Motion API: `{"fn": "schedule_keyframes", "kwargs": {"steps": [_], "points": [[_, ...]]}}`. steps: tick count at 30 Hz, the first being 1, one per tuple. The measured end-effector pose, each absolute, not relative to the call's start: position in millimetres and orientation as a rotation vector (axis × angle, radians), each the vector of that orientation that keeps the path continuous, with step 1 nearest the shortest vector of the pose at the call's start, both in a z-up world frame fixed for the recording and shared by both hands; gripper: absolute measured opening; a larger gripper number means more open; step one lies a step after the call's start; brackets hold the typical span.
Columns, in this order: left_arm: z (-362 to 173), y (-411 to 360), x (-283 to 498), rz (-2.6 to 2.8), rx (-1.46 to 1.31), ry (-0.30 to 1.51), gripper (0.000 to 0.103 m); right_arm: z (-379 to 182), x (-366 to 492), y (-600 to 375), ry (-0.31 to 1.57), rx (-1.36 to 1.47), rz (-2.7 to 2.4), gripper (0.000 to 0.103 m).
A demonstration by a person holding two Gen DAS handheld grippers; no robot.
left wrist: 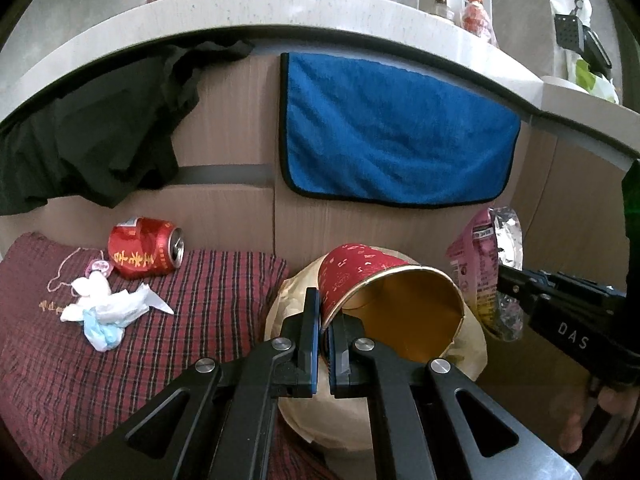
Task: Collect trash
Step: 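Carry the cup and silver wrapper over the bin and open both tools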
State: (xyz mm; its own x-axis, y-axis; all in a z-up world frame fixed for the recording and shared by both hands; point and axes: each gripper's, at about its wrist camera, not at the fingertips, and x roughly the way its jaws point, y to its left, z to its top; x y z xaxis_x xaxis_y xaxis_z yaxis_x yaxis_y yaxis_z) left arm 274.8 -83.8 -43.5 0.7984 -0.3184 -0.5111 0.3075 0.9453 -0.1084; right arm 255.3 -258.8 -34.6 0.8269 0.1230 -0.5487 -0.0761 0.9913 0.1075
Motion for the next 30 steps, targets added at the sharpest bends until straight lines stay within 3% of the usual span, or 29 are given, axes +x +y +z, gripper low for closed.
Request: {"fn": "schedule_keyframes", "kwargs": {"steps": [14,16,17,18,19,22,30], "points": [[-52.8,-89.0,286.3,-0.333,-0.029,0.583,0.003,-47.5,266.0,-262.8,0.61,0.107,0.113,0.008],[-53.2,-88.9,288.5,-0.336,-0.038,0.588,0.005,-48.5,266.3,-263.8,0.611,0.117,0.116,0.009],[-53.4,-88.7,289.9,-0.342,-0.043,0.591,0.006,-49.4,266.3,-264.7,0.609,0.125,0.115,0.016],[-53.8,-87.8,291.7,-0.356,-0.057,0.595,0.01,-49.9,266.3,-264.9,0.609,0.126,0.108,0.029],[-54.1,-87.5,292.7,-0.359,-0.062,0.598,0.021,-50.4,265.9,-265.3,0.608,0.125,0.1,0.034],[-54.0,-86.6,293.6,-0.368,-0.068,0.601,0.046,-52.0,265.3,-267.1,0.613,0.128,0.088,0.036],[-43.4,-67.4,293.2,-0.389,-0.104,0.604,0.047,-47.6,264.8,-268.4,0.621,0.13,0.068,0.036]]}}
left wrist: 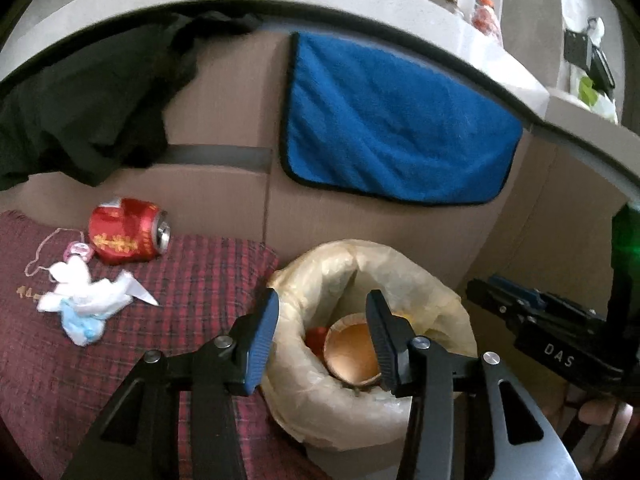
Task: Collect trash
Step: 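Carry the cup and silver wrapper over the bin and open both tools, then reach both tools to the white tissues and grasp a tissue with the left tool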
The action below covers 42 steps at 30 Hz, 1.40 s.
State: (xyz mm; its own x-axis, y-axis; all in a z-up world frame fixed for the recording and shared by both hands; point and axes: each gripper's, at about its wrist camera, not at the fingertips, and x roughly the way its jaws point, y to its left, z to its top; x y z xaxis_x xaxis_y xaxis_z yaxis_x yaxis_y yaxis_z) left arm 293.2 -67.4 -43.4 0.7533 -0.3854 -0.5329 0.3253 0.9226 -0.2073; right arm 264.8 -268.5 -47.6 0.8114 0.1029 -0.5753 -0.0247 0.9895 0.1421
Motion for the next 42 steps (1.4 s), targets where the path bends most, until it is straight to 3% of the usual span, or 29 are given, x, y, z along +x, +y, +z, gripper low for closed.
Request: {"fn": "schedule_keyframes", "kwargs": {"steps": [11,20,31,38,39,42], "points": [[-18.5,56.1,290.2,-0.21,-0.133,0.526,0.051,-21.6,260.8,-236.0,0.572,0.115,0.13,0.036],[-66.2,165.2,331.3,-0.111,-0.351,0.668,0.056,-32.0,283.5,-167.0,0.589,0.05,0.244,0.036],[-125.1,162.0,405.1,-0.153,-0.358,0.895,0.056,-67.3,321.6,-114.8,0.699,0.009,0.293,0.036],[-112.0,177.1,377.2,-0.176,-0.305,0.826,0.027,-68.1,334.2,-87.5,0.718,-0.034,0.317,0.036],[-109.2,181.5,371.7,-0.18,-0.299,0.821,0.016,-67.3,336.4,-80.4,0.717,-0.044,0.325,0.036],[-98.7,202.6,350.8,-0.177,-0.286,0.788,0.016,-65.9,345.4,-59.7,0.717,-0.054,0.356,0.036]]}}
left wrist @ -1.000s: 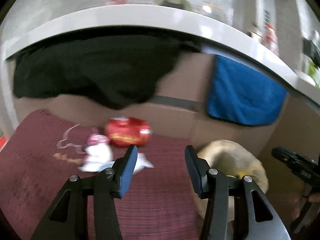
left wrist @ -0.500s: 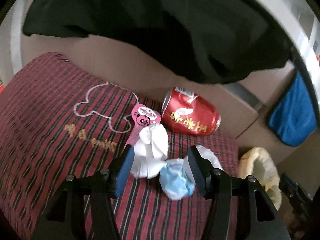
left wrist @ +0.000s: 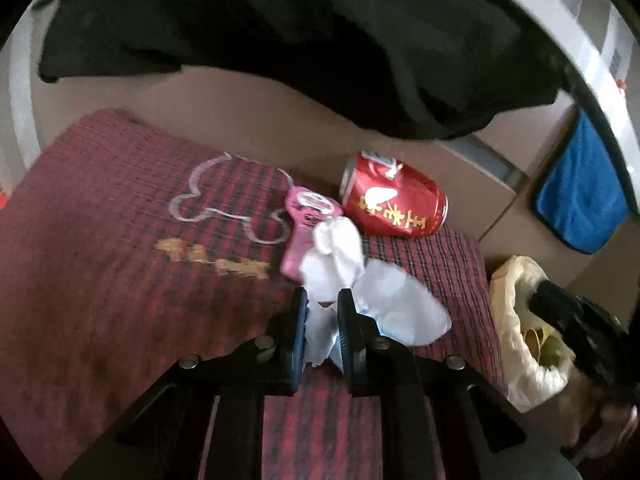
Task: Collect trash
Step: 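Reach both tools to the white tissues and grasp a tissue with the left tool, then grasp the blue mask and tissue with the left tool while the right tool holds a tissue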
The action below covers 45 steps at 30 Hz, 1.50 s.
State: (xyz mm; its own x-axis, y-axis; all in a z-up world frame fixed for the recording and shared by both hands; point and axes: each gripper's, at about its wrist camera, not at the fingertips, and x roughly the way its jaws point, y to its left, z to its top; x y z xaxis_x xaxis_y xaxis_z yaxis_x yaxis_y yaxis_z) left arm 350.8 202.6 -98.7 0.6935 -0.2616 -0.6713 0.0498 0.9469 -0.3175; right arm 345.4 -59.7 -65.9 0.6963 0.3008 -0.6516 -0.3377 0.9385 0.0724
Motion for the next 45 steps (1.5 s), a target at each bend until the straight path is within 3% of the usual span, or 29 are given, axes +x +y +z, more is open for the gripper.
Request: {"fn": "schedule_keyframes", "kwargs": {"steps": [12,19,22,23,24,25,31,38,45], "points": [[-101.7,300.2,313.0,-0.063,-0.409,0.671,0.014,-83.5,393.0,63.3,0.821,-0.078,0.526,0.036],[-100.7,309.4,307.4,-0.13,-0.474,0.654,0.015,-101.7,424.5,99.2,0.839,-0.108,0.393,0.036],[-100.1,315.6,306.6,-0.158,-0.525,0.633,0.024,-115.7,438.9,95.7,0.915,-0.09,0.377,0.035],[-99.2,318.0,306.2,-0.15,-0.536,0.622,0.028,-117.5,439.4,93.7,0.927,-0.08,0.383,0.03],[-97.9,320.8,305.6,-0.143,-0.544,0.613,0.037,-118.6,436.9,86.9,0.934,-0.052,0.405,0.018],[-96.8,324.3,303.8,-0.135,-0.553,0.605,0.042,-117.9,434.8,83.7,0.933,-0.04,0.416,0.014],[-98.2,313.4,302.4,-0.137,-0.523,0.647,0.048,-96.8,402.5,40.7,0.874,-0.027,0.442,0.011],[-113.9,273.9,312.1,-0.081,-0.357,0.744,0.048,-73.0,360.8,-6.2,0.805,-0.042,0.433,0.012],[-124.7,283.3,317.7,-0.016,-0.422,0.774,0.048,-73.7,338.7,-32.4,0.78,-0.053,0.434,0.012]]}}
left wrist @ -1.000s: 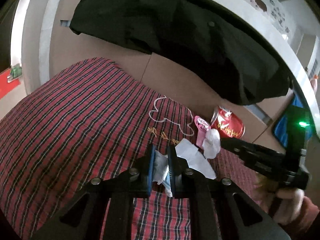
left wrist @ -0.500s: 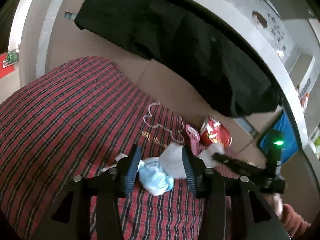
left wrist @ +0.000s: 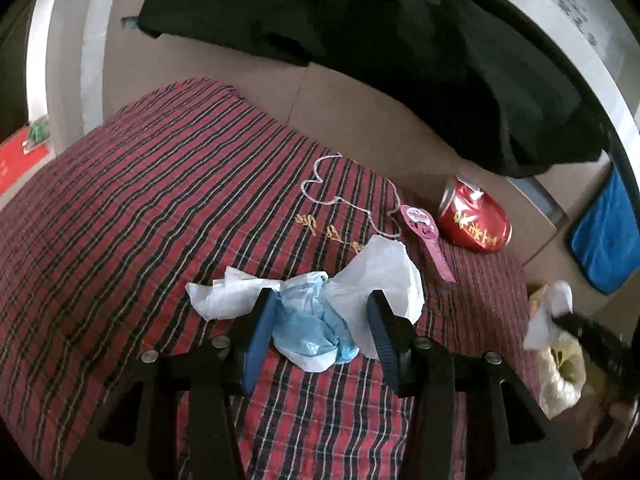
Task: Collect trash
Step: 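Grasp the blue mask and tissue with the left tool while the right tool holds a tissue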
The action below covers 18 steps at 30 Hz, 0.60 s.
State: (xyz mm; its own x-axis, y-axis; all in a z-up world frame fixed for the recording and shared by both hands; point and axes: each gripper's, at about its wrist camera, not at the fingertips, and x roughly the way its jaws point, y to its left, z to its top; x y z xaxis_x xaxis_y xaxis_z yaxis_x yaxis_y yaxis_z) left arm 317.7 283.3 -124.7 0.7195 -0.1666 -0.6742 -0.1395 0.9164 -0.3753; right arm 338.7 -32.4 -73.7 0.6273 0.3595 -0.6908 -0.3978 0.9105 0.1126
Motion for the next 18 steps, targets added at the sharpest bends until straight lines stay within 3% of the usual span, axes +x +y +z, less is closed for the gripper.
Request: {"fn": "schedule_keyframes", "kwargs": {"steps": [9,11,15,18], "points": [[-122.0,267.7,326.0,0.092,-0.381,0.818,0.048,-62.5,312.4,-68.8,0.724,-0.003,0.426,0.012],[-118.7,265.7,321.9,0.107,-0.387,0.811,0.042,-57.3,306.3,-74.4,0.708,-0.002,0.424,0.012],[-100.9,251.2,314.6,0.116,-0.359,0.769,0.004,-47.0,293.7,-88.9,0.67,0.002,0.419,0.012],[-83.1,232.2,306.3,0.097,-0.316,0.724,0.004,-40.4,287.7,-98.4,0.651,0.017,0.416,0.012]]}}
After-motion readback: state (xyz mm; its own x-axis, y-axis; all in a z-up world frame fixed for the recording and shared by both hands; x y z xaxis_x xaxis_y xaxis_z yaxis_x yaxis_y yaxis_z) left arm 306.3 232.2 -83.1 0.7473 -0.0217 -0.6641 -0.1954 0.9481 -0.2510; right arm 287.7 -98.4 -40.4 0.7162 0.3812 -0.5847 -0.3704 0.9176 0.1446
